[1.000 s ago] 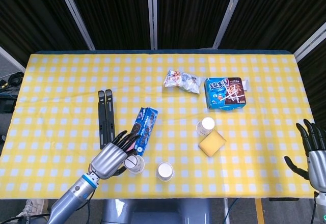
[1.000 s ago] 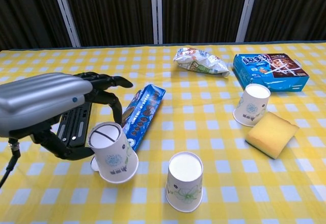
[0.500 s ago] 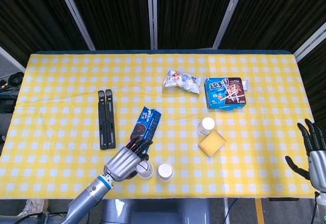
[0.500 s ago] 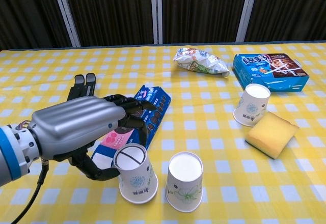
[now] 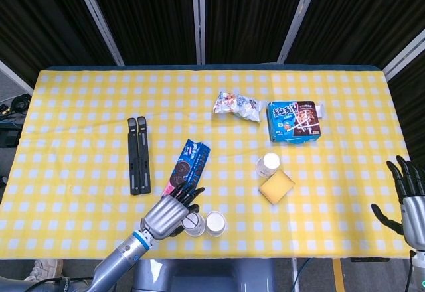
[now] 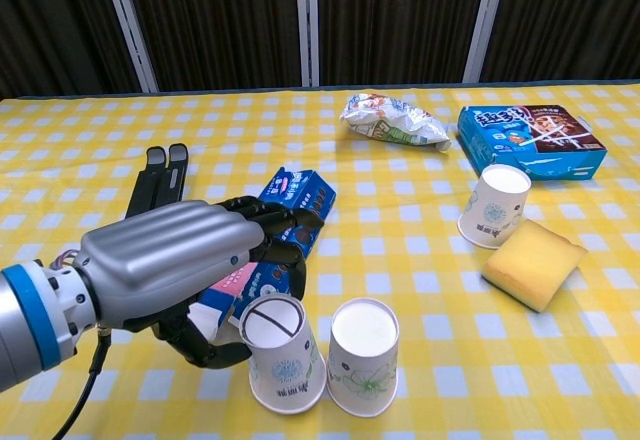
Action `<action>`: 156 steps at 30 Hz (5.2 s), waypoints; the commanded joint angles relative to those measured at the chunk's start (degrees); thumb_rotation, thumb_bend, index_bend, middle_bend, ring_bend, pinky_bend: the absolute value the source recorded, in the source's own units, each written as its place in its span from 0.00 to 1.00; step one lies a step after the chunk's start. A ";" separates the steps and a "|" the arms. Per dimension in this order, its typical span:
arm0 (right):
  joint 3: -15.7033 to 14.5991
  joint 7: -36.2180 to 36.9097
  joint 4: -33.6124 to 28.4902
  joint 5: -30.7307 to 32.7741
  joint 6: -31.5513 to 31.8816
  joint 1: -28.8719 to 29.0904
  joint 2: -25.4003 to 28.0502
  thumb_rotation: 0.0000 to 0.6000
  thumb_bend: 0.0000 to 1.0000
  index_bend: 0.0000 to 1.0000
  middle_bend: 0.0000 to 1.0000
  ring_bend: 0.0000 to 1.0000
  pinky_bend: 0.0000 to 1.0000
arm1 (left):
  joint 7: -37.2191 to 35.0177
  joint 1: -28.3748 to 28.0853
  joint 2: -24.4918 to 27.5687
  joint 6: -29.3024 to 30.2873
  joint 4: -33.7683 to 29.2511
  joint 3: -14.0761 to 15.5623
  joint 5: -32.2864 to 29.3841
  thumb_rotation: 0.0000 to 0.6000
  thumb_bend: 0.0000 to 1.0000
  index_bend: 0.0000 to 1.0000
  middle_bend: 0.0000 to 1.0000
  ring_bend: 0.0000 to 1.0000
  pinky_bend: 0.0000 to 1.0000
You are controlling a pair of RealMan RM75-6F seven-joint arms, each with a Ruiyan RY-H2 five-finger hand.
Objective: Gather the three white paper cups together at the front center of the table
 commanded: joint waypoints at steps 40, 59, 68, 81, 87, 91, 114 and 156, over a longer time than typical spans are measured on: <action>5.35 -15.52 -14.54 10.14 -28.50 18.19 -1.55 1.00 0.13 0.12 0.00 0.00 0.01 | -29.27 18.15 28.55 31.82 6.43 7.52 15.46 1.00 0.25 0.00 0.00 0.00 0.00; 9.49 -29.70 -9.84 39.50 -41.73 33.86 -10.86 1.00 0.22 0.21 0.00 0.00 0.04 | -32.49 18.90 29.77 30.36 6.89 6.00 16.37 1.00 0.25 0.00 0.00 0.00 0.00; 7.76 -31.18 -6.12 44.31 -42.64 36.32 -13.57 1.00 0.25 0.23 0.00 0.00 0.04 | -32.88 19.20 29.95 29.94 6.88 5.62 17.06 1.00 0.25 0.00 0.00 0.00 0.00; 6.49 -30.64 -2.83 46.36 -42.04 38.53 -16.09 1.00 0.29 0.29 0.01 0.00 0.07 | -33.08 19.47 29.98 28.82 6.95 4.59 16.92 1.00 0.25 0.00 0.00 0.00 0.00; 5.84 -30.76 -1.70 46.37 -41.05 39.27 -17.46 1.00 0.36 0.38 0.06 0.00 0.11 | -33.02 19.57 29.98 28.45 6.92 4.43 17.54 1.00 0.25 0.00 0.00 0.00 0.00; 5.78 -30.30 -1.98 45.72 -40.01 39.23 -17.82 1.00 0.36 0.42 0.08 0.00 0.12 | -33.37 19.67 30.10 28.36 7.04 4.18 17.38 1.00 0.25 0.00 0.00 0.00 0.00; 5.77 -24.65 -30.42 24.29 -32.66 36.02 -6.60 1.00 0.36 0.45 0.10 0.00 0.15 | -33.07 19.88 30.07 26.93 6.96 3.26 16.52 1.00 0.25 0.00 0.00 0.00 0.00; -1.64 -14.12 -27.94 12.03 -41.13 35.50 -7.44 1.00 0.36 0.46 0.12 0.00 0.13 | -32.12 20.03 30.16 25.21 6.52 2.38 15.81 1.00 0.25 0.00 0.00 0.00 0.00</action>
